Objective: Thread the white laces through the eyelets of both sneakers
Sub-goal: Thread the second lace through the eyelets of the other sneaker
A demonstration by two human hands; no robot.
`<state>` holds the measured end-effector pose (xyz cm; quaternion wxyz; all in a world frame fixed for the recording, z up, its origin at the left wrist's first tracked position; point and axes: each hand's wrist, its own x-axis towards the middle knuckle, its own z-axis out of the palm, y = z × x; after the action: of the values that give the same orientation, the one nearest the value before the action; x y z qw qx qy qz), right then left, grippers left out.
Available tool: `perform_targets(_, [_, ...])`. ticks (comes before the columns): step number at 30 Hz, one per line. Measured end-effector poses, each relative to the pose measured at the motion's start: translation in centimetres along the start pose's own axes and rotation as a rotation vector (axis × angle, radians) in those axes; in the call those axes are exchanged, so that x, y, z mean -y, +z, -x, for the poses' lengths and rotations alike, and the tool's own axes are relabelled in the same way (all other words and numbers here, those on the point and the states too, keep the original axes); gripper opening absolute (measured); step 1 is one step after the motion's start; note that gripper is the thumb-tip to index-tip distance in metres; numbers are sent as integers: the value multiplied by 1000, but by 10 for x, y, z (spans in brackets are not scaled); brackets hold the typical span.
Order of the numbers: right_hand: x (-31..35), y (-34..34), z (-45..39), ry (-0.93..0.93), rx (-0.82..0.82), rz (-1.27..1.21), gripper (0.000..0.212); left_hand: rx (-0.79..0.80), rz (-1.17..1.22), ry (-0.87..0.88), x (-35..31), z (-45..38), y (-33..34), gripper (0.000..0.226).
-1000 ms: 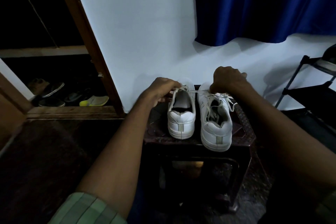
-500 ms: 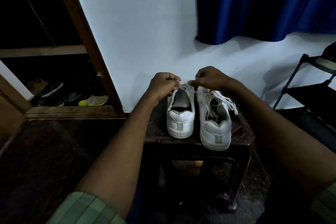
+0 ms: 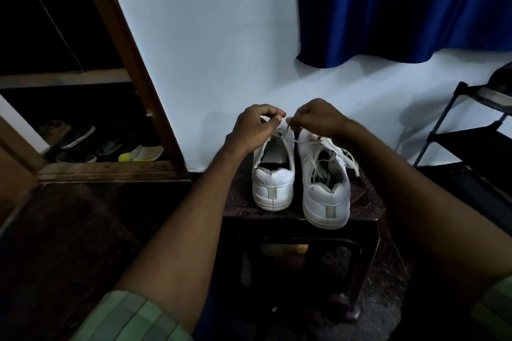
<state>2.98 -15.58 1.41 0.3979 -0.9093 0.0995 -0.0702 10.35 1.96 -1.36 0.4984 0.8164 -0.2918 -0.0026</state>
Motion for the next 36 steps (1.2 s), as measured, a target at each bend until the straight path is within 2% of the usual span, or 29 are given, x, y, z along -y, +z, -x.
perform_targets(3, [16, -13, 5, -43, 53, -426, 27, 78, 36, 6, -8, 0, 2, 17])
perform_targets(5, [21, -22, 6, -35, 65, -617, 25, 119, 86, -3, -13, 1, 5, 22])
perform_targets(7, [22, -31, 7, -18, 23, -618, 26, 140, 204, -61, -21, 3, 5, 30])
perform_targets(9, [20, -37, 9, -21, -17, -542, 27, 89, 463, -187, -30, 1, 1, 30])
perform_targets(12, [12, -40, 12, -9, -9, -422, 27, -85, 1010, -415, -33, -8, -11, 20])
perform_targets(14, [9, -38, 12, 8, -13, -354, 26, -220, 1093, -531, -26, -11, -13, 17])
perform_targets(15, [8, -36, 11, 14, -14, -329, 25, -270, 977, -545, -22, -10, -11, 13])
perform_targets(17, [9, -31, 9, 24, 0, -312, 23, -318, 488, -473, -7, -8, -2, 43])
perform_targets(18, [9, -28, 8, 27, 11, -306, 22, -358, 206, -391, 0, -6, 1, 57])
perform_targets(20, [11, -21, 7, 21, 22, -276, 18, -388, -106, -92, -1, -3, 3, 57])
perform_targets(22, [13, -14, 5, 0, 15, -242, 17, -281, -144, 162, -8, -3, 2, 43])
perform_targets(24, [14, -8, 4, -15, 1, -221, 20, -80, -51, 186, -15, -2, 3, 27])
perform_targets(26, [14, -8, 4, -32, 9, -211, 25, -22, -53, 159, -18, 1, 6, 16])
perform_targets(28, [13, -11, 6, -46, 30, -215, 27, -96, -71, 131, -15, 1, 6, 19])
perform_targets(32, [9, -26, 8, -11, 24, -322, 26, -433, 188, -87, -6, -11, -7, 29])
perform_targets(34, [7, -30, 8, 17, -2, -376, 25, -485, 48, -136, 3, -12, -15, 21])
perform_targets(36, [5, -30, 7, 49, -9, -421, 24, -391, -204, -137, 7, -5, -15, 42])
